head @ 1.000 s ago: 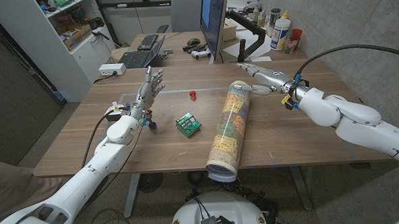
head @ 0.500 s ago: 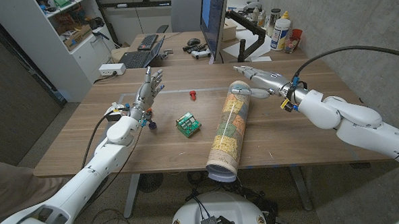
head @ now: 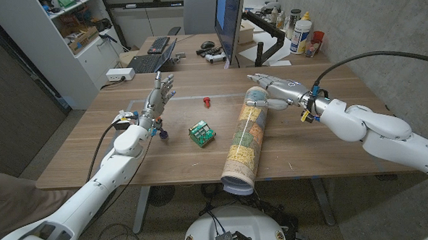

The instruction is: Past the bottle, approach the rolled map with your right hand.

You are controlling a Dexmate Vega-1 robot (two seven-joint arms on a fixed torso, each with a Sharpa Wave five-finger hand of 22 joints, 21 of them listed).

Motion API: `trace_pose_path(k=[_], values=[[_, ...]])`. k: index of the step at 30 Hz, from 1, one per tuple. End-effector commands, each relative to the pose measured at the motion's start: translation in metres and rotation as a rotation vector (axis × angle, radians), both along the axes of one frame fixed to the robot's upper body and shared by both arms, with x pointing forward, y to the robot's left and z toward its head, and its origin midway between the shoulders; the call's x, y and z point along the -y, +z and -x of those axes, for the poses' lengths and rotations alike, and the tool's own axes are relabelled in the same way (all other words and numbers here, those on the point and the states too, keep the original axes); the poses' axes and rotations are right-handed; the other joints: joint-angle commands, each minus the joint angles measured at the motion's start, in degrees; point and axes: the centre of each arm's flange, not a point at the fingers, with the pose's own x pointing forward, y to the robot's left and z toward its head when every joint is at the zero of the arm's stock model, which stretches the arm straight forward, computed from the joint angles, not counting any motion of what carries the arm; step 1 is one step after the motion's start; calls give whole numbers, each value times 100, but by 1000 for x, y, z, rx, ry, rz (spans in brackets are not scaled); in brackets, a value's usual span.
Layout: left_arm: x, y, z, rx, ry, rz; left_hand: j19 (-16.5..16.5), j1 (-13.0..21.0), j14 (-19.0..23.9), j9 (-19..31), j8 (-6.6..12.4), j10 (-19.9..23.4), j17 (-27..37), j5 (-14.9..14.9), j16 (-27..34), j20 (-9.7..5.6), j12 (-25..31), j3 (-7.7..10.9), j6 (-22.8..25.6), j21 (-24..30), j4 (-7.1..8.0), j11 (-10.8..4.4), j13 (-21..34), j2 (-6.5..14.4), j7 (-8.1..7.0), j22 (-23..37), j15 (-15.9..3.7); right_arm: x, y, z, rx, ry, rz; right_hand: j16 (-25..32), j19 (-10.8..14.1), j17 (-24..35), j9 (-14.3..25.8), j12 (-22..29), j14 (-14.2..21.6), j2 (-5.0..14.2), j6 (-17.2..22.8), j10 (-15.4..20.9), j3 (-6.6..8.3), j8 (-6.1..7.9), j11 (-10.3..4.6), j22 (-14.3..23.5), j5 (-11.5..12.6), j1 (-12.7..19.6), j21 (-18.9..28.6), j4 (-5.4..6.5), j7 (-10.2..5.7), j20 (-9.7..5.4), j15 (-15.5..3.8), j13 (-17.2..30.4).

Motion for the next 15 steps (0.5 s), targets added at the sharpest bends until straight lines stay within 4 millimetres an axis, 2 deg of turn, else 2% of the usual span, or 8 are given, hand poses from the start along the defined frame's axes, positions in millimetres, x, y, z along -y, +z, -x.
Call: trace_pose_path(k=[1,4,15], values=[[-4,0,0,0,7,8,-1,53,-35,34,-4,-14,17,-16,6,-24,-1,-36,57,12,-5,-19,7,-32,-30,11,4,-12,-4,-1,21,7,68,-20,-39,21,23,18,-58,-13,-19,-34,-35,39,16,10,51,6,-17,10,-36,-5,-89,18],[-6,0,0,-1,16,7,-1,53,-37,34,-5,-18,17,-17,6,-24,-4,-35,59,12,-5,-23,7,-31,-26,11,7,-15,-3,-2,29,3,86,-18,-44,21,24,19,-59,-9,-28,-35,-34,37,58,10,60,8,-18,9,-44,-2,-90,19],[-13,-1,0,-13,40,19,-12,52,-40,34,-1,-12,17,-20,8,-22,-5,-34,89,8,-2,-24,8,-29,-18,11,12,-22,-3,-6,36,35,115,-11,-47,20,24,12,-55,0,-31,-61,-34,39,40,10,79,16,-17,6,-57,4,-85,19]])
